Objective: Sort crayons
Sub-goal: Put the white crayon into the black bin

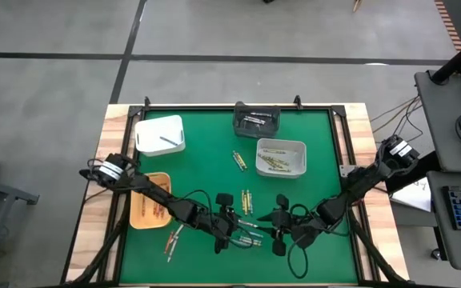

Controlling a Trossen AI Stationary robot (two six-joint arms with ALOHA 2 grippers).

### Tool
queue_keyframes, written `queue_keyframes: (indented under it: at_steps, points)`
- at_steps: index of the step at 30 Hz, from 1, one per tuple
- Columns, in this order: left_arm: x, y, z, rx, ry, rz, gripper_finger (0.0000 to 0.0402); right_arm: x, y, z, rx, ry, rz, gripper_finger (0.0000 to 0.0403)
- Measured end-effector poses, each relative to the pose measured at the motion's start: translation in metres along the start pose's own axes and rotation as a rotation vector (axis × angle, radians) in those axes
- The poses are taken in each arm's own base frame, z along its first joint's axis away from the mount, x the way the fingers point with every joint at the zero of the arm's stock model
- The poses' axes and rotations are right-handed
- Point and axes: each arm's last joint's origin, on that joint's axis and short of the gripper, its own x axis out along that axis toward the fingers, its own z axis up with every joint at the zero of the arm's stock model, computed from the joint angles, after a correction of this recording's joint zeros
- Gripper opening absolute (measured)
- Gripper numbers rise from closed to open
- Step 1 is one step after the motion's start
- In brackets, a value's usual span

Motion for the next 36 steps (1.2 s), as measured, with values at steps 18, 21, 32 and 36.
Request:
queue_keyframes:
  at_steps: [18,21,32,36]
  points:
    - [0.014,0.007,-0.013,0.053,0.075,-0.045,0.0128,-0.001,0.0,0.004,0.074,-0.024,0.011,0.0111]
    - [0.014,0.007,-0.013,0.051,0.076,-0.046,0.0119,-0.001,0.001,0.006,0.104,-0.035,0.018,0.0111]
    - [0.014,0.007,-0.016,0.062,0.082,-0.055,0.0044,-0.001,0.001,0.006,0.104,-0.037,0.019,0.0111]
    - [0.014,0.007,-0.016,0.087,0.083,-0.056,0.001,-0.001,0.001,0.006,0.104,-0.037,0.019,0.0111]
